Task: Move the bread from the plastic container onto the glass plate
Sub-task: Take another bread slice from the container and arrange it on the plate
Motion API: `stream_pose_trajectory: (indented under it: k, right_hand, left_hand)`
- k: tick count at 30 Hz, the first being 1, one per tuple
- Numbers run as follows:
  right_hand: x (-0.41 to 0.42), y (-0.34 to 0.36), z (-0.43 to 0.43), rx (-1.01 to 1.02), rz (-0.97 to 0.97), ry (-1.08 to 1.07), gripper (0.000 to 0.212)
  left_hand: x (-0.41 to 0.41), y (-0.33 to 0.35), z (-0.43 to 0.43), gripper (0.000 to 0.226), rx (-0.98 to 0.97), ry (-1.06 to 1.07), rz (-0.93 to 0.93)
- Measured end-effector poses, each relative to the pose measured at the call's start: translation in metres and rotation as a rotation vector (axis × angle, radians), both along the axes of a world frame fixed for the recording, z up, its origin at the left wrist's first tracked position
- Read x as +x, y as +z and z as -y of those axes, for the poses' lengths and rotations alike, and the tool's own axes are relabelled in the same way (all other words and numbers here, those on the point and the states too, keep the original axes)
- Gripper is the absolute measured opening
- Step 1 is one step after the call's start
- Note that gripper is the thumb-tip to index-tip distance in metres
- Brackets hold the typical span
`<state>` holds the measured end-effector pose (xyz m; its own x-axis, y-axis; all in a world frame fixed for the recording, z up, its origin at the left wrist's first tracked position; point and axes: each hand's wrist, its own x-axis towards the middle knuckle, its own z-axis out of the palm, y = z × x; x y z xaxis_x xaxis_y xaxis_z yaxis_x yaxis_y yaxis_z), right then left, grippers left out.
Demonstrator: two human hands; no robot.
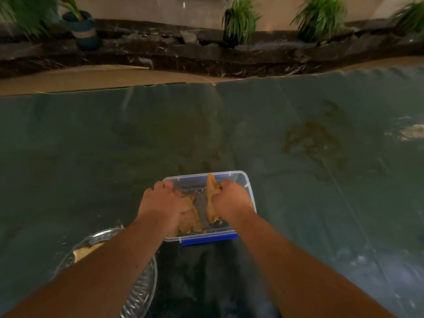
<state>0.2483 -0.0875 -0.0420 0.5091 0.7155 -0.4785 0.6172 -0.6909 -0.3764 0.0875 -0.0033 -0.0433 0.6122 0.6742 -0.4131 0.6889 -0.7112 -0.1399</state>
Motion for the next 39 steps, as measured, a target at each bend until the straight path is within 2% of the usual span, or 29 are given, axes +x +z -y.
stream_pose_trajectory:
  k: [2,5,7,11,14,16,22,26,30,33,35,37,39]
  right_hand:
    - [0.007,-0.005,0.006,0.015,-0.075,-0.089,0.010]
    - [0.012,-0.013,0.013,0.060,-0.144,-0.153,0.021]
    - [0.013,-0.017,0.016,0.090,-0.155,-0.147,0.029]
    - [0.011,-0.022,0.017,0.084,-0.116,-0.085,0.023]
    - [0.006,-0.017,0.015,0.096,-0.099,-0.073,0.034]
    - [0.000,-0.007,0.011,0.138,-0.106,-0.077,0.033]
    - [-0.039,0.038,-0.011,0.266,-0.193,-0.126,0.019]
    - [-0.081,0.064,-0.024,0.334,-0.323,-0.157,0.014]
    - [-0.129,0.064,-0.028,0.295,-0.442,-0.133,0.006]
    - [-0.163,0.045,-0.021,0.176,-0.503,-0.081,0.013]
    - [-0.186,0.030,-0.016,0.088,-0.550,-0.065,0.009]
    - [-0.203,0.015,-0.011,0.004,-0.572,-0.076,0.004]
    - [-0.214,0.002,-0.010,-0.049,-0.598,-0.109,0.009]
  left_hand:
    - [0.004,-0.005,0.000,0.061,0.010,-0.015,-0.058]
    - [0.007,-0.010,0.001,0.061,0.030,-0.003,-0.111]
    - [0.006,-0.013,0.000,0.059,0.042,0.020,-0.071]
    - [0.003,-0.015,-0.001,0.043,0.030,0.086,0.121]
    - [0.000,-0.007,-0.002,0.026,-0.142,0.281,0.304]
    - [-0.009,0.001,-0.009,0.018,-0.250,0.431,0.400]
    - [-0.072,0.037,-0.039,0.026,-0.415,0.708,0.811]
    - [-0.129,0.058,-0.050,0.027,-0.617,0.920,0.926]
    - [-0.194,0.062,-0.048,0.031,-0.740,1.017,0.847]
    - [-0.240,0.056,-0.038,0.032,-0.824,1.020,0.670]
    - [-0.269,0.047,-0.030,0.033,-0.875,1.036,0.576]
    - [-0.294,0.035,-0.022,0.036,-0.942,1.071,0.527]
    - [-0.312,0.019,-0.012,0.042,-1.015,1.103,0.497]
